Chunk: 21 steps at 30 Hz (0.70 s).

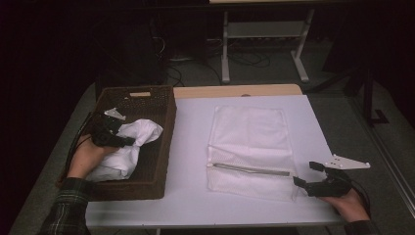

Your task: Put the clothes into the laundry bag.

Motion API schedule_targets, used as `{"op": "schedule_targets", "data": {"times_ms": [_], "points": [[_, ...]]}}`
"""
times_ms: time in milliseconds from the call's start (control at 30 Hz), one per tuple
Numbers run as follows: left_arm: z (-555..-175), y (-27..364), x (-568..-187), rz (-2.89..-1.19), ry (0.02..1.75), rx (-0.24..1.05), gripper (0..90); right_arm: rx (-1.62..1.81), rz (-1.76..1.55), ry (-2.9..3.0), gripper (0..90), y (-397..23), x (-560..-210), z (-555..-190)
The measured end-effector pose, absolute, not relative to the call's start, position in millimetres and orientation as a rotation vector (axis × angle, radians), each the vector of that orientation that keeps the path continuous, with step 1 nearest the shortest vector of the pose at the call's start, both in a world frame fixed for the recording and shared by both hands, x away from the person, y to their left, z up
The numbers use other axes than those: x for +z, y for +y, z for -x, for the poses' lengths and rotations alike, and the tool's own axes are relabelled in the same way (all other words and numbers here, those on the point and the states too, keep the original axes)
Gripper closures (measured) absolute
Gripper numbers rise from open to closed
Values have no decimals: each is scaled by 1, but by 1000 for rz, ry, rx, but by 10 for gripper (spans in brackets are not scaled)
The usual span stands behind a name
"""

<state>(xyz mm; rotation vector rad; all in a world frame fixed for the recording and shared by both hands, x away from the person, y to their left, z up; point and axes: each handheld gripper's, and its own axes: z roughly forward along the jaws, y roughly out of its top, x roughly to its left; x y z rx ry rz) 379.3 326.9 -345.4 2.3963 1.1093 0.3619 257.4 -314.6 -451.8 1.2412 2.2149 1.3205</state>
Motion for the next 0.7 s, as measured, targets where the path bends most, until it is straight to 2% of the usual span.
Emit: {"op": "schedule_targets", "data": {"times_ms": [300,700], "points": [[-378,326,-323,-2344,1101,353,645,1323,-1246,2214,65,-315,-452,-257],[-374,307,-284,-2251,1013,270,649,1332,-1241,2213,64,-315,-452,-257]]}}
